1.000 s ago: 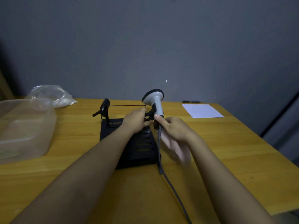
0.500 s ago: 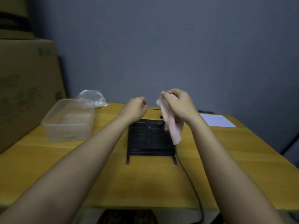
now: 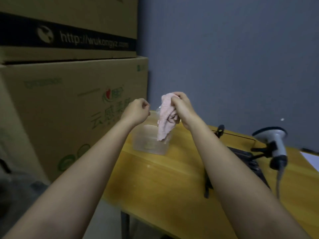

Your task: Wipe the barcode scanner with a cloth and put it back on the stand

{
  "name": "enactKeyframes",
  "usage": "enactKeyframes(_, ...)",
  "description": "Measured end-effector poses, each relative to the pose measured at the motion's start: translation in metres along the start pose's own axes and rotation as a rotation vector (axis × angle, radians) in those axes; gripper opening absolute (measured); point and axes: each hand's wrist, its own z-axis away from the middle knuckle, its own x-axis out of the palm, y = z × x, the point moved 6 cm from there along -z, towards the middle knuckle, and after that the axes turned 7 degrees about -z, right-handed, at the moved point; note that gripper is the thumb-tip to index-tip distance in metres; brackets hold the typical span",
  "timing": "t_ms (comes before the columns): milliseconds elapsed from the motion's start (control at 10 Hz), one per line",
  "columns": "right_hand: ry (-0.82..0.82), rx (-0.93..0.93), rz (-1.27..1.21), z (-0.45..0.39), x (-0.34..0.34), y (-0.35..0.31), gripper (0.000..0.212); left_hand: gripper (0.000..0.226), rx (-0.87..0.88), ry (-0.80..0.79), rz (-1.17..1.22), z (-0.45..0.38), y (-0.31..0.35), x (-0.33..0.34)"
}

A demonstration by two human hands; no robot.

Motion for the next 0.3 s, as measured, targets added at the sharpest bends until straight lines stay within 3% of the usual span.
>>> enactKeyframes(200,-0.030,-0.121,0.193,-0.046,0.049,0.039,0.045,0.025,-0.089,-0.007,-0.151,-0.016,-0.041,0.009)
enactKeyframes(300,-0.257,0.001,0.531,-0.062,0.066,0.085,0.051,0.026,-0.115,0.002,-0.184,-0.027,-0.047,0.018)
